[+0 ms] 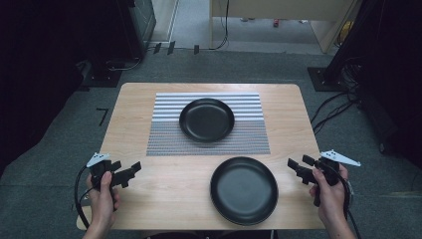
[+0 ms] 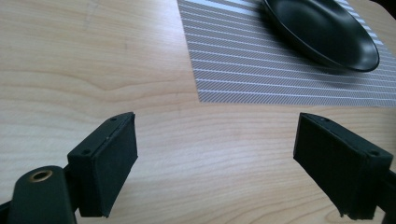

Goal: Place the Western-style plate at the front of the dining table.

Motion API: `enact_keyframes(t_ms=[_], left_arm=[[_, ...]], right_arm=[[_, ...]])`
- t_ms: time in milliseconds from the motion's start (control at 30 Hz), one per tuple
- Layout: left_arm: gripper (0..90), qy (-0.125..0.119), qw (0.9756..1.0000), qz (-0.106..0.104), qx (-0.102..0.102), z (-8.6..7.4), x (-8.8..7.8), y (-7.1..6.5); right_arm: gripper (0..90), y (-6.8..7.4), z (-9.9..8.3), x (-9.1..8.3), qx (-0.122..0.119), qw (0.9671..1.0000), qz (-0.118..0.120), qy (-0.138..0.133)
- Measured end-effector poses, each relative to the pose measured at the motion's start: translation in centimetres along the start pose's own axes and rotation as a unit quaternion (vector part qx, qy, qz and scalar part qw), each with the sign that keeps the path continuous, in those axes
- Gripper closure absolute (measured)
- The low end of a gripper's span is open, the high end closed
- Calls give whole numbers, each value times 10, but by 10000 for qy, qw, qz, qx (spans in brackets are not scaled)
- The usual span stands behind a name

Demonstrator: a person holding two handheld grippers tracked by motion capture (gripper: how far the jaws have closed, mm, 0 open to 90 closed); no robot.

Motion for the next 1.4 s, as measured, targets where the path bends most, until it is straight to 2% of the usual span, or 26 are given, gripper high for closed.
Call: enact_keyframes(t_ms=[233, 300, 400, 667, 867, 1067, 1333, 1400], left_arm=[[133, -12, 9998, 174, 21, -10, -11, 15], [133, -17, 9996, 292, 63, -15, -15, 20], [133, 6, 9991, 411, 114, -21, -18, 27], [133, 74, 9981, 609, 91, -37, -28, 47], [133, 141, 9966, 782, 201, -47, -34, 60], [133, 226, 9956, 888, 203, -58, -34, 68], [134, 276, 9928, 1063, 478, -62, -29, 66], [134, 274, 9909, 1170, 613, -63, -28, 65]], right_arm=[[263, -16, -14, -15, 98, 9999, -116, -22], [260, -21, -19, -20, 132, 9998, -153, -23], [258, -27, -25, -26, 94, 9996, -247, -12], [256, -42, -43, -36, 125, 9990, -420, 62], [255, -49, -56, -39, 187, 9985, -496, 155], [256, -51, -66, -37, 183, 9981, -527, 253], [253, -48, -74, -23, 35, 9969, -655, 437], [253, -47, -74, -22, -31, 9966, -702, 430]])
Point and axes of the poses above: each handheld gripper's, and its own axes: x roughly forward along the jaws, z roughly out of its top, y roughly to its left, the point moved 10 cm from there along x, roughly forward along the jaws, and after that the axes turned 3 degrees about y, right-handed, at the moved point
